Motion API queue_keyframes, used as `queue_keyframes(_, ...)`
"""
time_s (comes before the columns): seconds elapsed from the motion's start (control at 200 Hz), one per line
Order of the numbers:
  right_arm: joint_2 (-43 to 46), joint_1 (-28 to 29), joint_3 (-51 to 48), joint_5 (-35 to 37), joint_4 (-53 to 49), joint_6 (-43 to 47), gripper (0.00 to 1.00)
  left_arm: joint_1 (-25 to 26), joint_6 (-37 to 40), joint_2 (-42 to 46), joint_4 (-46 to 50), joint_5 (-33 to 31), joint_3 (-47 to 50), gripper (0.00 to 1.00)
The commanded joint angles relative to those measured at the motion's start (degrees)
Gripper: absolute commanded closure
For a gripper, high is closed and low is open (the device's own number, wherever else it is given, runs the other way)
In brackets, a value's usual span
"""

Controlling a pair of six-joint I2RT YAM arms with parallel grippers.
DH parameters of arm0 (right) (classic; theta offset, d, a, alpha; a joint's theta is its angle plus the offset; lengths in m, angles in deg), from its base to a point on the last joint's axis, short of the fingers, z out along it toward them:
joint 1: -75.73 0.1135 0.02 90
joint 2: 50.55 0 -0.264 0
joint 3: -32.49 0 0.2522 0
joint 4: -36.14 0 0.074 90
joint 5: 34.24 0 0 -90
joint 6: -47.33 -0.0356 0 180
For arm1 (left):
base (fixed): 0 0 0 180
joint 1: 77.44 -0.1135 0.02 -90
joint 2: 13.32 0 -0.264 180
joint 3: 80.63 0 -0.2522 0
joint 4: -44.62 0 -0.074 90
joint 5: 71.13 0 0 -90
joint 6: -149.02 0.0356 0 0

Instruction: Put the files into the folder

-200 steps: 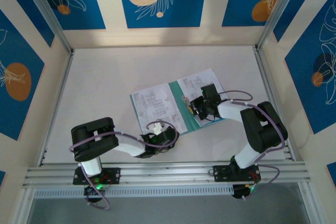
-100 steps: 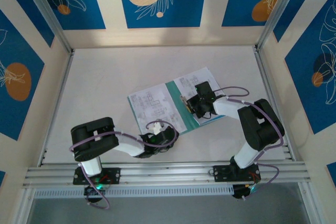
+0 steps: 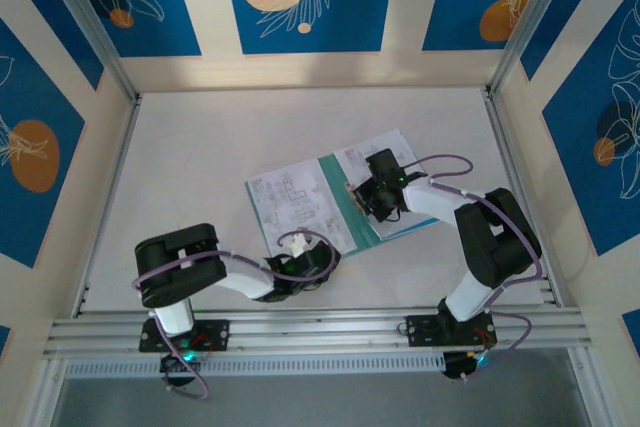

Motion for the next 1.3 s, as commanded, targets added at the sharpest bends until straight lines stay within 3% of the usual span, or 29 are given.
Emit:
queue_keyframes(0.0,-3.55,-1.84,-3.32,7.72,-14.41,1.08,1.00,-0.02,-0.97,-1.77,10.56,2.44,3.28,1.00)
queue_keyframes(0.47,-7.30,-4.22,-5.10,5.52,-11.03,3.99,1.00,-0.01,-1.08,-1.82,10.89,2.42,3.01,1.00)
queue_keyframes(1.295,-13.79,0.83,-2.75,8.83,-19.59,-2.23,1.00,-1.46,0.28,-2.85,8.52,4.68,3.38,1.00)
